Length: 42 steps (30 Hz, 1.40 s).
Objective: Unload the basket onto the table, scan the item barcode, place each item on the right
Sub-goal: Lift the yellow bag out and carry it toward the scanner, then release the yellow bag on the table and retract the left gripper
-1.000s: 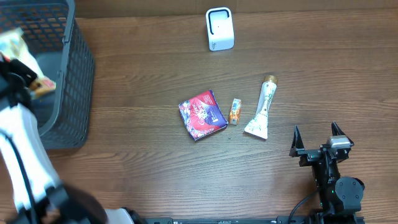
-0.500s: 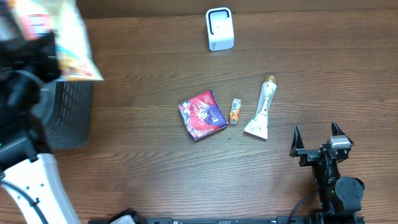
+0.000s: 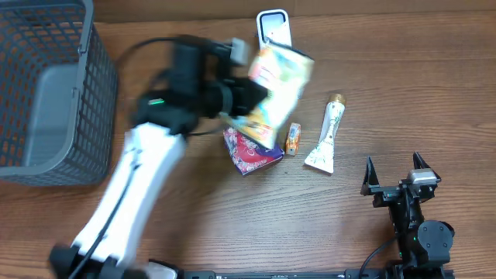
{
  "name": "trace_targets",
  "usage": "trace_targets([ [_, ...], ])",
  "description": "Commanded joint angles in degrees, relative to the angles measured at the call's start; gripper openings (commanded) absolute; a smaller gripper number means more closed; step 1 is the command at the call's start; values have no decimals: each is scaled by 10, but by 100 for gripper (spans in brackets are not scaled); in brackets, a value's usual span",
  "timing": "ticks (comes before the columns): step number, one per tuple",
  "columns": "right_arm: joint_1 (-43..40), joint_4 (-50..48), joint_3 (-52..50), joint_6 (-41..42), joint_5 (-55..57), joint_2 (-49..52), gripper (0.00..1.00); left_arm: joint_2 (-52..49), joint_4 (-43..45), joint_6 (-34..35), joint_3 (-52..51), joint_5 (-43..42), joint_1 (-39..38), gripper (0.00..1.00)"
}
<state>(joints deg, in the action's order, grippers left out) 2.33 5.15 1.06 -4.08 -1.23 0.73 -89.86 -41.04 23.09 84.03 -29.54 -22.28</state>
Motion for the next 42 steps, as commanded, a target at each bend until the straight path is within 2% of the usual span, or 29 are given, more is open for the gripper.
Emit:
trace_targets([
  [1,1,-3,-6,-1,3,-6,100,-61,22,31,5,89,-63,4],
  [5,1,-3,-6,-1,3,-6,100,-127,56,73,5,122,-101,4],
  [8,1,-3,-6,-1,3,-6,100,-176,92,139,5,120,-120,4],
  [12,1,-3,-6,-1,3,-6,100,-207,126,153,5,120,-134,4],
  [13,1,-3,-6,-1,3,-6,100,-212,132,153,5,120,-136,5],
  [15,1,-3,-6,-1,3,-6,100,-218,139,153,5,120,-138,15],
  [18,1,-3,-6,-1,3,-6,100,-218,141,153,5,120,-137,20],
  [20,1,-3,-6,-1,3,-6,100,-218,143,153,5,120,-137,28],
  [27,1,-3,-6,-1,3,-6,100,-212,146,142,31,77,-124,36],
  [33,1,-3,-6,-1,3,-6,100,-174,71,85,114,58,-97,44],
  [37,1,-3,-6,-1,3,-6,100,-132,-18,48,178,104,-80,47],
  [38,1,-3,-6,-1,3,-6,100,-119,-38,40,189,122,-76,51],
  [40,1,-3,-6,-1,3,-6,100,-91,-72,30,203,155,-68,67],
  [42,1,-3,-6,-1,3,-6,100,-57,-106,13,209,189,-58,88],
])
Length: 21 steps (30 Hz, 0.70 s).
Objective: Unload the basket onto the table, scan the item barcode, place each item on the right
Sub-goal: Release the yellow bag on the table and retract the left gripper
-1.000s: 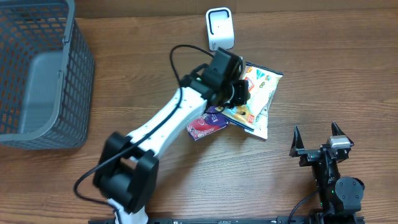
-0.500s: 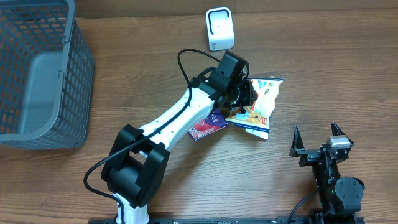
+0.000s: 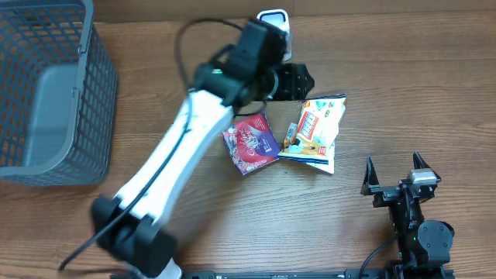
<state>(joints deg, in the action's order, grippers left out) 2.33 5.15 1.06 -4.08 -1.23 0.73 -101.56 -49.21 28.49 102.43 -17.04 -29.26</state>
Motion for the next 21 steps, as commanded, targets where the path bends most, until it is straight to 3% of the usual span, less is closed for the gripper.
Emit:
trace_targets([
  [1,1,-3,-6,-1,3,-6,100,77,-40,-46,25,82,17,95],
  [3,1,-3,-6,-1,3,-6,100,110,-76,-48,25,120,29,100],
  [12,1,-3,-6,-1,3,-6,100,214,-216,-40,25,280,102,100],
  [21,1,-3,-6,-1,3,-6,100,237,-282,-37,24,280,196,100],
])
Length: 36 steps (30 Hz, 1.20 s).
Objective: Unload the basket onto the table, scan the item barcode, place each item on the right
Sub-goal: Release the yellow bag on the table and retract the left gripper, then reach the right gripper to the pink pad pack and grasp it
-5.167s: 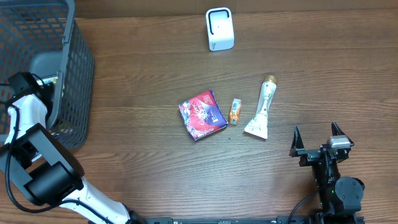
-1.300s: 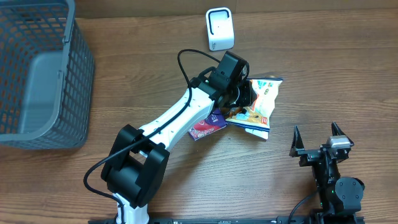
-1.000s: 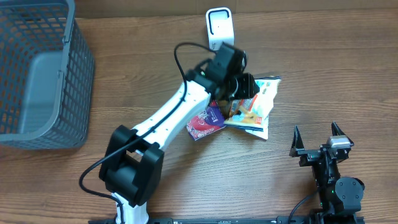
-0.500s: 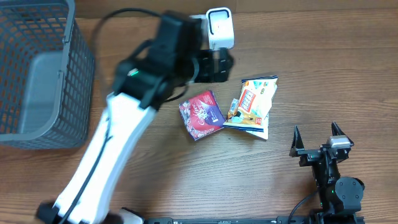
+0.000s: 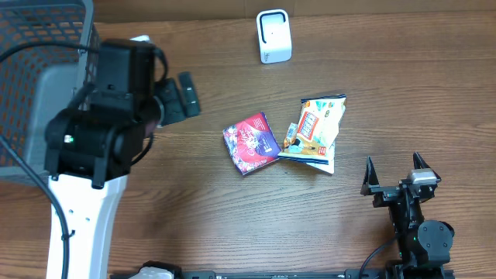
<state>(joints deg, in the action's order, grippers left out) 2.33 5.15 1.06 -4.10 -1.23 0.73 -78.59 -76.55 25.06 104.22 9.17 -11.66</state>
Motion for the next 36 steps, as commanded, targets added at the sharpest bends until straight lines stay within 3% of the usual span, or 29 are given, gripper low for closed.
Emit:
trace_targets([
  [1,1,-3,-6,0,3,-6,100,6,-16,-2,6,18,26,100],
  [11,1,-3,-6,0,3,-6,100,-22,-61,-7,5,16,32,100],
  [31,1,-6,-6,0,0,-6,100,-172,-60,-7,5,0,57,100],
  [33,1,-29,-6,0,-26,-6,100,-183,-60,-7,5,0,57,100],
  [36,2,-78,-6,41,-175,-6,100,-196,-60,-7,5,0,57,100],
])
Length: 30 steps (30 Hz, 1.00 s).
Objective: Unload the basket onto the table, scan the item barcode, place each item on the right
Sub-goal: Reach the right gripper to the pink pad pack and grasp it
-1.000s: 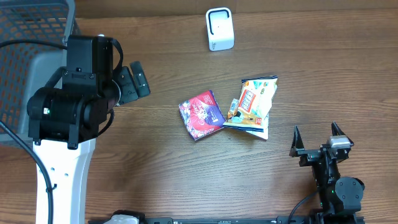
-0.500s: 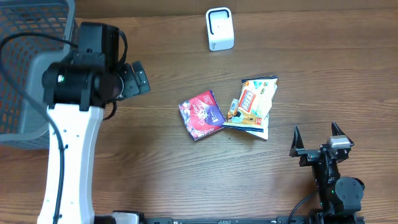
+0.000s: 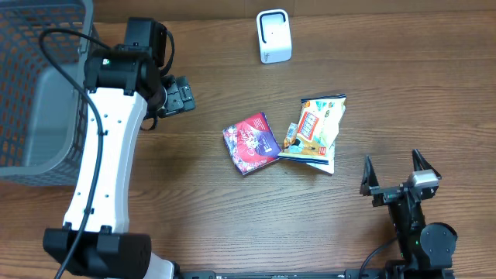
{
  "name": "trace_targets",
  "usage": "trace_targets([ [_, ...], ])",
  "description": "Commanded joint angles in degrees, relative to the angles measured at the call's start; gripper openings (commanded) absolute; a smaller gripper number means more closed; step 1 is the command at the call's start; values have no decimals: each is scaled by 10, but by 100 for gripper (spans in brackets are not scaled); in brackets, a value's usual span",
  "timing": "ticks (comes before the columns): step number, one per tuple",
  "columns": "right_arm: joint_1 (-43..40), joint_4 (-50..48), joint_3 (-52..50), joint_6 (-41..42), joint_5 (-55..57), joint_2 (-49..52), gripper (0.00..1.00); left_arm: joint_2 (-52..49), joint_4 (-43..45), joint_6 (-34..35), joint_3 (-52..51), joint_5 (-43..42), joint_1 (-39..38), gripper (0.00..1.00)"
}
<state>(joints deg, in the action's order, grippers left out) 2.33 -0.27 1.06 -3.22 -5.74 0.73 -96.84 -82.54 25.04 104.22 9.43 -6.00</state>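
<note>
The white barcode scanner (image 3: 273,36) stands at the back middle of the table. A yellow snack bag (image 3: 318,124) lies flat right of centre, on top of a white tube (image 3: 322,163) and a small orange item (image 3: 290,140). Left of them lies a red packet (image 3: 250,142). My left gripper (image 3: 181,94) is open and empty at the back left, well away from the items, next to the basket. My right gripper (image 3: 394,172) rests open at the front right, with nothing in it.
A grey mesh basket (image 3: 39,93) fills the back left corner, right beside the left arm (image 3: 108,155). The left arm stretches from the front edge up along the table's left side.
The left arm has changed its pose and now reaches further back beside the basket, with its open gripper still at about the same spot. The items and the right arm have not moved.
At first my left gripper held the yellow snack bag up in front of the scanner. Then the bag lay on the tube and the orange item, with the gripper empty by the scanner. After that the gripper was near the basket, where it stays.
</note>
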Motion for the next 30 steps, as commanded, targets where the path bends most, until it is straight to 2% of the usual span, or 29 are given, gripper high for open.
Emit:
trace_targets([
  [1,2,-36,-6,34,-173,-6,100,-17,0,-6,5,-3,1,100],
  [5,2,-114,-6,37,-251,-6,100,-27,0,-6,5,-3,1,100],
  [10,2,-226,-1,125,-276,-6,100,-29,1,-6,5,-3,1,100],
  [13,2,-213,33,125,-274,-5,100,-29,1,-6,5,-3,1,100],
  [17,2,-108,131,117,-274,23,100,-29,1,-6,5,-3,1,100],
  [21,2,59,271,73,-273,115,100,-29,1,-6,5,-3,1,100],
  [25,2,291,483,57,-286,329,100,-29,1,-6,5,-3,1,100],
  [27,2,359,551,57,-306,406,100,-29,1,-6,5,-3,1,100],
  [28,2,418,612,58,-340,480,100,-29,1,-6,5,-3,1,100],
  [30,2,466,666,66,-410,558,100,-29,1,-6,5,-3,1,100],
])
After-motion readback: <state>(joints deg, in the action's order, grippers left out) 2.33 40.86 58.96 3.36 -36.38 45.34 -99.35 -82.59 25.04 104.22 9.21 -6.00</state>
